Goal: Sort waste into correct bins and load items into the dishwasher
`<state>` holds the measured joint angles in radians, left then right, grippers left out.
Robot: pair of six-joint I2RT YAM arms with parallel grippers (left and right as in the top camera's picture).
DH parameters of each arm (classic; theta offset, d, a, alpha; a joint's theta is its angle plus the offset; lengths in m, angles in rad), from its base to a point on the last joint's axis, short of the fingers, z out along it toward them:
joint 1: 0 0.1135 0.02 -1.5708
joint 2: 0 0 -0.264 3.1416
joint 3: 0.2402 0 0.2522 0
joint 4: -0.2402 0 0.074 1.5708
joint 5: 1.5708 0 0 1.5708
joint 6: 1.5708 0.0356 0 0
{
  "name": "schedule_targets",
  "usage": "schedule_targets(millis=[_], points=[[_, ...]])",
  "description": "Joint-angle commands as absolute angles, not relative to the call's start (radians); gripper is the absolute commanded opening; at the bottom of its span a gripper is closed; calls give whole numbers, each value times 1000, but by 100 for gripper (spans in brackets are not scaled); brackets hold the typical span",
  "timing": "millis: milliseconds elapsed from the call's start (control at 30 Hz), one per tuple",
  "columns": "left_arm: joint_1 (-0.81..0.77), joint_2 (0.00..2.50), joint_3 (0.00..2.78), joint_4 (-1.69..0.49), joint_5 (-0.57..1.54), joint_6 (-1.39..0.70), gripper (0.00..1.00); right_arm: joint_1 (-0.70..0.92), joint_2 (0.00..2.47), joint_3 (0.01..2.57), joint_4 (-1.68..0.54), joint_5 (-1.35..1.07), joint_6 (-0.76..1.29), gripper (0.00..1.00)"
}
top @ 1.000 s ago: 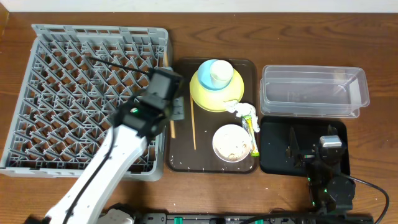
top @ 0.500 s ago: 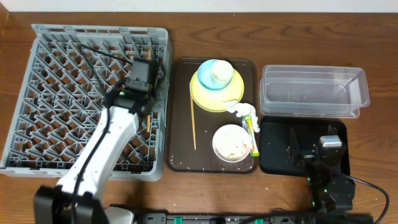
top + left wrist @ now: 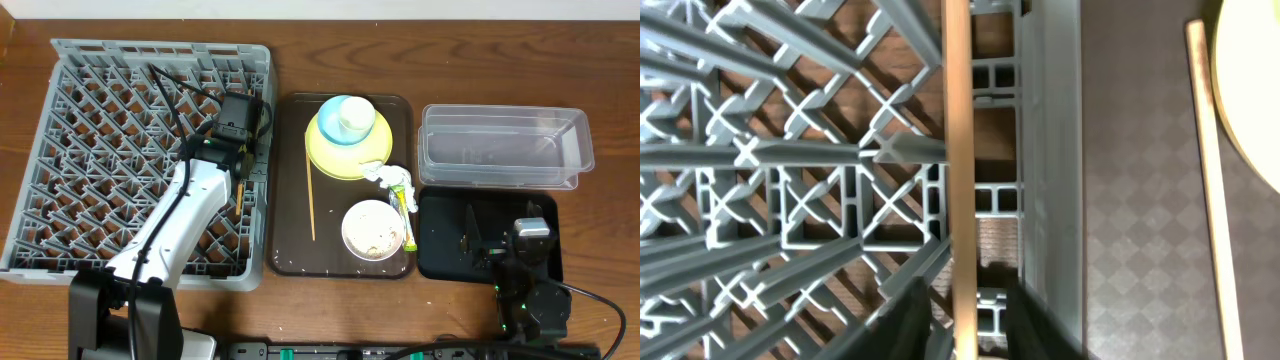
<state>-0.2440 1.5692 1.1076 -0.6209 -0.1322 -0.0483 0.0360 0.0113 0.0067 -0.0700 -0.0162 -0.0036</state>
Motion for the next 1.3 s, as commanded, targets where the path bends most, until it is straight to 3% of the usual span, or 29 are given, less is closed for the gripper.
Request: schedule_targets(millis=[0,133,367,600,667,1267], points=[[-241,1573,1113,-620,-152,-38,31,20,7,6,-74,-24,10,99],[-241,1568,1113,-627,-151,-43,31,20,7,6,-74,-24,10,99],[-241,1450,1113,-684,-114,-225,31,20,7,6,-74,-24,10,99],[-246,1357,1113,-739,301,-253,37,20,7,6,-74,-24,10,99],[-259,1361,1110,-740,332,-316,36,20,7,6,-74,-24,10,99],[-450,1562,1098,-524,155,-379,39,20,7,6,-74,-24,10,99]])
